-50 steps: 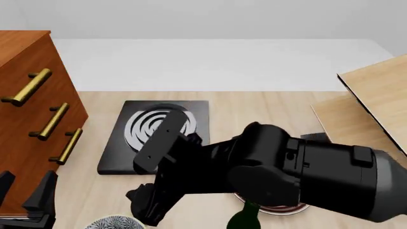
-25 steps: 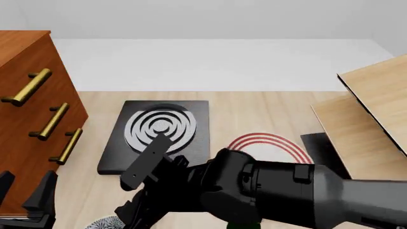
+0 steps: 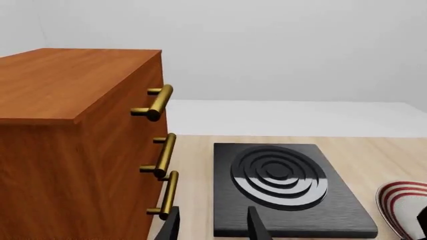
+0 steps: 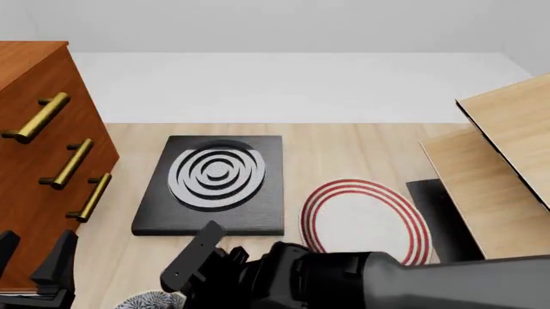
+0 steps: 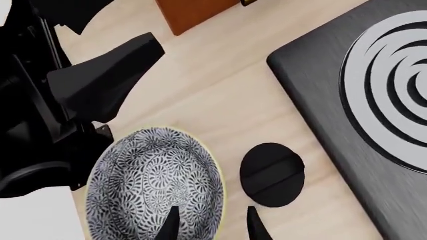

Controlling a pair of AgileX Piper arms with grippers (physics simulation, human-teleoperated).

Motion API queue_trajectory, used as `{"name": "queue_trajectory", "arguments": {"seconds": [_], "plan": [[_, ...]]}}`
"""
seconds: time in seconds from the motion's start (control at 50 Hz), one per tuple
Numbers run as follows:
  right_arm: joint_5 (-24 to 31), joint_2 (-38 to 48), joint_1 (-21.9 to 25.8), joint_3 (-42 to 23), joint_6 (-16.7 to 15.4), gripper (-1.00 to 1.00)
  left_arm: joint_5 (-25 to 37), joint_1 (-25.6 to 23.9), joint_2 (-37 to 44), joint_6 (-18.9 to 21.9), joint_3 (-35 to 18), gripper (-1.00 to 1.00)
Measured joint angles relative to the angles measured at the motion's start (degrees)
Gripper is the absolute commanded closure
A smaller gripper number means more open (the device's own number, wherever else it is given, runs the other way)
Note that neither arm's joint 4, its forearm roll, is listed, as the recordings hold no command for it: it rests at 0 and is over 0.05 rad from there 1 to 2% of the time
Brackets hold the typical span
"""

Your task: Pick up the akita bowl and put it on the plate.

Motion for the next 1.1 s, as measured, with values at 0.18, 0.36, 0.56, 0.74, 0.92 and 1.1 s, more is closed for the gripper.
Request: {"name": "queue_trajectory", "arguments": {"seconds": [0.18,0.36,0.56,0.74,0.92,1.1], "plan": [[-2.31,2.04,0.45,1.23,1.21,-1.00,0.06,0.00,-0.09,0.02,0.00,-1.00],[-4.58,3.95,0.73,2.41,2.39,-1.00,0.04,0.00,-0.14,0.08,0.01,-1.00],[-7.15,6.04,1.10,3.73,3.76,-1.00,0.06,0.00,-0.19,0.11,0.00,-1.00],[-9.30,7.81,1.54,4.67,4.91,-1.00,0.07,0.00,-0.21,0.12,-0.01,-1.00],[-10.77,9.07,1.78,5.15,5.57,-1.00,0.08,0.00,-0.22,0.13,-0.01,-1.00],[-11.83,10.04,1.68,5.44,5.79,1.00,0.08,0.00,-0.21,0.13,-0.01,-1.00]]}}
